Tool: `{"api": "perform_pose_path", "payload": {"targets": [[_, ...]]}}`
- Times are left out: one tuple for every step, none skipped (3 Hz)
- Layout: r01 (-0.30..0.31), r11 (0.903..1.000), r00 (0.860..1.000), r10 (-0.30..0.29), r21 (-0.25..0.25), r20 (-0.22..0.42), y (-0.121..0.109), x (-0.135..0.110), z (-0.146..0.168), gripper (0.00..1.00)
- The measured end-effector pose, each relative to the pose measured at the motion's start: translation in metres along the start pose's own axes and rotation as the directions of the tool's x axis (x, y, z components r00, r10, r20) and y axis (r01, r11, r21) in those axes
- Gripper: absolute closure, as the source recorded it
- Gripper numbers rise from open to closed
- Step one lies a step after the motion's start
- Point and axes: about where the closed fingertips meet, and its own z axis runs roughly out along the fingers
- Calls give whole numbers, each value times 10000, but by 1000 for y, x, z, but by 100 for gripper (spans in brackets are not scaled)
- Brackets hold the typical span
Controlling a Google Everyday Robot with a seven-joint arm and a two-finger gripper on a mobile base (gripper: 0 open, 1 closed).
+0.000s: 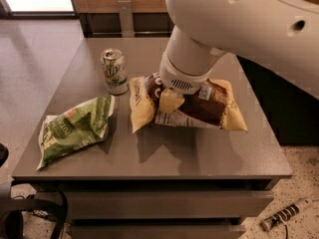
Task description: Move brown chip bag near green jalapeno chip bag
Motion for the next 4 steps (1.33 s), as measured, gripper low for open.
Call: {"api": "perform_pose_path", "payload": {"targets": [[-3,10000,10000,3,21,15,0,-1,0,61],[8,10000,10000,-8,21,17,0,-1,0,38],[30,10000,10000,-30,18,21,1,-2,0,7],[39,10000,10000,-39,17,23,1,-3,0,0]]}}
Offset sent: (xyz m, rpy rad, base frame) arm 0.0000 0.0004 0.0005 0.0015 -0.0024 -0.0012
